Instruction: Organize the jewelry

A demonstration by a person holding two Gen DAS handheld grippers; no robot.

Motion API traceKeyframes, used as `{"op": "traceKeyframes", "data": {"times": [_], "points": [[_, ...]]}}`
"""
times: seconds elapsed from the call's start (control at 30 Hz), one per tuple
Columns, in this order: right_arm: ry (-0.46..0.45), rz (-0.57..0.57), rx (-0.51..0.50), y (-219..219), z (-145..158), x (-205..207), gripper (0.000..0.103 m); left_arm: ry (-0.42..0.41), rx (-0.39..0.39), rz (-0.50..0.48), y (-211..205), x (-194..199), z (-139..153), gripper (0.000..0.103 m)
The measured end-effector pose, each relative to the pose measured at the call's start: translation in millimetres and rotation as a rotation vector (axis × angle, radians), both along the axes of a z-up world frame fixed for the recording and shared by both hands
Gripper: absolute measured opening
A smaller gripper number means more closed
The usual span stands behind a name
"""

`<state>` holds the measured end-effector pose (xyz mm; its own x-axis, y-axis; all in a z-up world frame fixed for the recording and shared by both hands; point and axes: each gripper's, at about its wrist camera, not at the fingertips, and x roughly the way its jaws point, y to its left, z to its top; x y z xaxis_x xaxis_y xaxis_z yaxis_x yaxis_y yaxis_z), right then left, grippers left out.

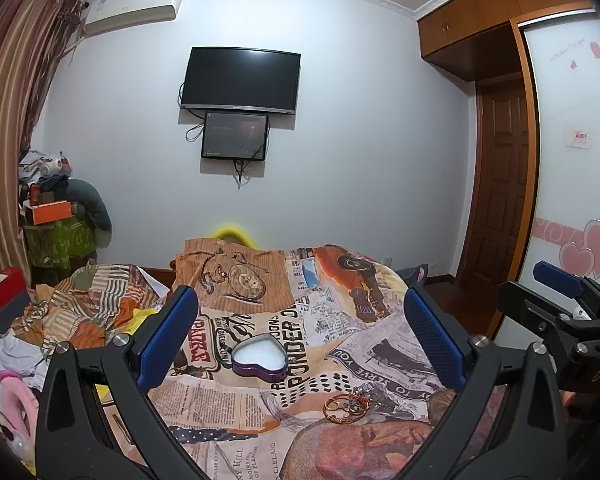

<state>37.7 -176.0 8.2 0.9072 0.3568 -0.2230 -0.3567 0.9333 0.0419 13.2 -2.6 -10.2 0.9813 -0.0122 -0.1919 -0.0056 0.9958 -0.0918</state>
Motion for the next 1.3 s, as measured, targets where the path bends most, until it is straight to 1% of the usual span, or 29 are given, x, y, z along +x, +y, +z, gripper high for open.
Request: {"op": "traceKeyframes", "data": {"times": [0.23,0.3,0.4,0.6,0.87,0.9,1.0,1.03,1.13,1.17,1.2,1.23,1.27,1.3], "points": [[0.037,-0.002,-0.016,3.2,-7.2,9.8,0.103,0.026,-0.002,0.002,2.1,12.8,-7.3,0.103],[0.056,-0.006,-0.026,3.3,-12.1,15.1,0.103,0.042,-0.002,0.002,2.5,18.7,-11.5,0.103],[0.096,-0.022,-0.051,4.7,-23.1,27.1,0.103,0.088,0.003,0.0,3.1,33.3,-20.5,0.103],[0.201,-0.049,-0.144,6.8,-57.1,58.5,0.103,0.215,-0.004,-0.009,5.5,72.6,-50.5,0.103],[0.335,-0.063,-0.232,1.3,-101.5,91.8,0.103,0.417,0.026,-0.059,5.3,125.5,-101.4,0.103],[0.351,-0.057,-0.235,-0.1,-105.3,94.8,0.103,0.442,0.028,-0.071,4.7,131.1,-108.7,0.103],[0.401,-0.025,-0.248,-2.3,-117.9,108.9,0.103,0.499,0.041,-0.095,1.4,142.4,-125.7,0.096],[0.416,-0.008,-0.255,-2.7,-122.5,113.6,0.101,0.516,0.045,-0.104,-0.1,145.9,-131.4,0.093],[0.468,0.042,-0.254,-2.0,-131.5,126.2,0.087,0.555,0.035,-0.137,-3.1,153.6,-143.9,0.087],[0.49,0.062,-0.242,-2.1,-134.9,130.3,0.083,0.566,0.028,-0.15,-4.2,156.3,-147.8,0.085],[0.516,0.085,-0.227,-2.3,-138.7,135.1,0.081,0.575,0.023,-0.159,-4.7,158.6,-150.5,0.082],[0.547,0.11,-0.21,-2.4,-142.0,140.5,0.077,0.584,0.019,-0.17,-5.8,160.8,-153.1,0.078],[0.577,0.137,-0.189,-3.0,-144.5,145.1,0.072,0.594,0.014,-0.184,-7.1,162.8,-155.7,0.076],[0.605,0.16,-0.169,-3.4,-146.3,148.8,0.069,0.6,0.011,-0.196,-8.2,164.4,-157.5,0.072]]}}
